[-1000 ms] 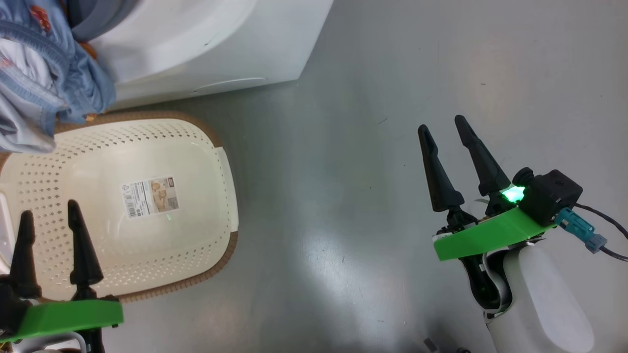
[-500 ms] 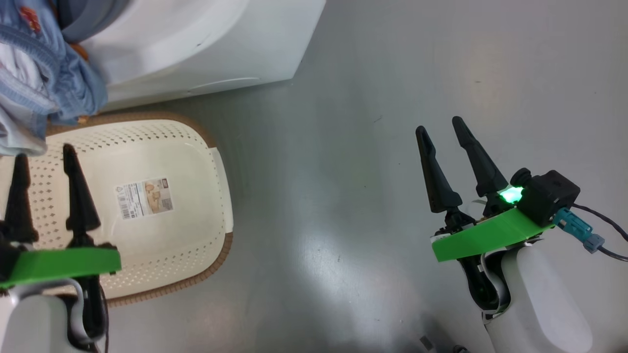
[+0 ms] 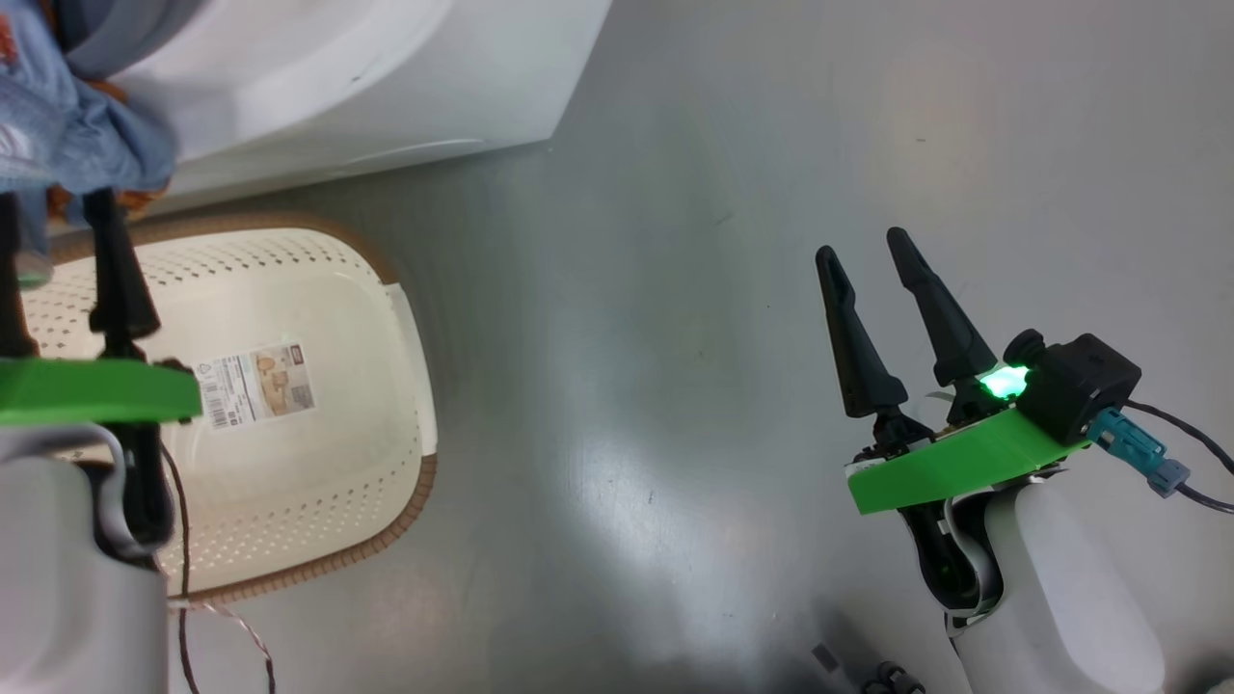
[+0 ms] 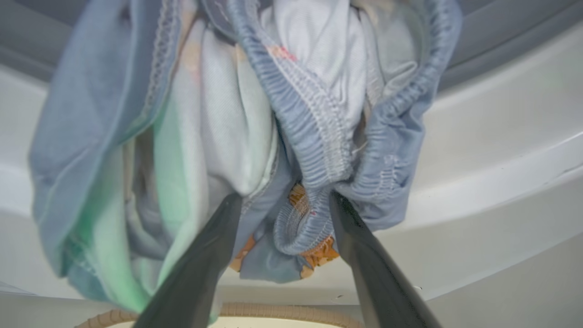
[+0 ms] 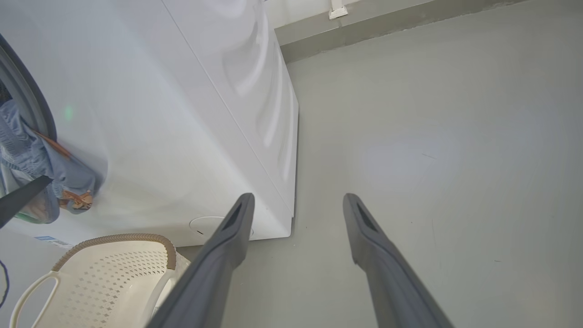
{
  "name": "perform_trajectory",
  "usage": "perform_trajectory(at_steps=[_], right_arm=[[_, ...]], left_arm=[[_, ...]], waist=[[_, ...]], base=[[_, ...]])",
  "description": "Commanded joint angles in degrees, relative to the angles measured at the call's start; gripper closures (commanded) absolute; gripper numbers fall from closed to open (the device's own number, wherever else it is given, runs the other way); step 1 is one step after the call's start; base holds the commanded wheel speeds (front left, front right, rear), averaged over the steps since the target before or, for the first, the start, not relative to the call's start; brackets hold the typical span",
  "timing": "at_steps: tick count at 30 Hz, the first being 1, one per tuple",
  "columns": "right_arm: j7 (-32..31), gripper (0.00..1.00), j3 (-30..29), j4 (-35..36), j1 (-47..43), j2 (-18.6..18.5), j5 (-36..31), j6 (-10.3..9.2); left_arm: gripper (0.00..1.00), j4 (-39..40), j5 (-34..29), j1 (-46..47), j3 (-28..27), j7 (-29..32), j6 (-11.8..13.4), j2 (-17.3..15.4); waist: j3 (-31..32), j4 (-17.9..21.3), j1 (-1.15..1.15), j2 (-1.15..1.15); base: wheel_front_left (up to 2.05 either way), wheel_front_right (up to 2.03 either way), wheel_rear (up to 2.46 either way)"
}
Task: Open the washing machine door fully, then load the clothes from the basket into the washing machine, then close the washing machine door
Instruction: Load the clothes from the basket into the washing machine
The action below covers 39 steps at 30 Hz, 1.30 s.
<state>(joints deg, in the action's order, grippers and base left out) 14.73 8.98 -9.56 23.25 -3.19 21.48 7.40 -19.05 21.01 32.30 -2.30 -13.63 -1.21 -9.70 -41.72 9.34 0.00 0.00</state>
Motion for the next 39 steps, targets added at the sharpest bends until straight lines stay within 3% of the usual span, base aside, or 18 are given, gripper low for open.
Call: perform_trajectory(at_steps=[1, 7, 8, 9, 11, 19, 27, 39], right_arm=[[0.3, 0.00, 1.5, 1.4, -1.5, 0.3, 0.6, 0.09], [0.3, 0.00, 1.4, 1.3, -1.4, 0.3, 0.9, 0.09], [0.3, 0.00, 1.4, 1.3, -1.4, 0.3, 0.9, 0.09], [0.3, 0.00, 1.3, 1.3, -1.3, 0.3, 0.9, 0.09], [0.3, 0.00, 1.3, 1.1, -1.3, 0.3, 0.9, 0.09], [0.3, 0.00, 1.1, 0.7, -1.0, 0.3, 0.8, 0.09], [0.3, 0.00, 1.0, 0.4, -1.6, 0.3, 0.6, 0.09], [0.3, 0.00, 1.6, 0.0, -2.1, 0.3, 0.8, 0.09]], left_arm=[[0.00, -0.2, 1.0, 0.8, -2.2, 0.4, 0.0, -2.1], [0.00, -4.3, 4.7, 5.0, -4.0, 1.7, -0.9, -2.2], [0.23, -4.8, 5.4, 5.6, -4.2, 1.8, -1.2, -2.2], [0.56, -5.2, 6.0, 6.1, -4.5, 1.7, -1.5, -2.1], [1.00, -5.8, 5.8, 6.8, -4.2, 1.4, -2.0, -2.5], [1.00, -4.9, 5.3, 5.5, -3.6, -0.3, -3.0, -2.2], [1.00, 2.4, 4.8, 1.2, -2.3, -1.1, -4.2, -0.9], [1.00, 15.2, 2.1, 1.9, -2.2, 2.9, -1.8, -4.0]], waist=[[-0.3, 0.3, 0.00, 0.00], [-1.0, 0.7, 0.00, 0.00], [-1.1, 0.7, 0.00, 0.00], [-1.1, 0.7, 0.00, 0.00], [-1.1, 0.5, 0.00, 0.00], [0.0, -0.4, 0.00, 0.00], [1.8, -1.2, 0.00, 0.00], [3.5, -1.6, 0.00, 0.00]], base=[[0.00, 0.00, 0.00], [0.00, 0.00, 0.00], [0.00, 0.00, 0.00], [0.00, 0.00, 0.00], [0.00, 0.00, 0.00], [0.00, 0.00, 0.00], [0.00, 0.00, 0.00], [0.00, 0.00, 0.00]])
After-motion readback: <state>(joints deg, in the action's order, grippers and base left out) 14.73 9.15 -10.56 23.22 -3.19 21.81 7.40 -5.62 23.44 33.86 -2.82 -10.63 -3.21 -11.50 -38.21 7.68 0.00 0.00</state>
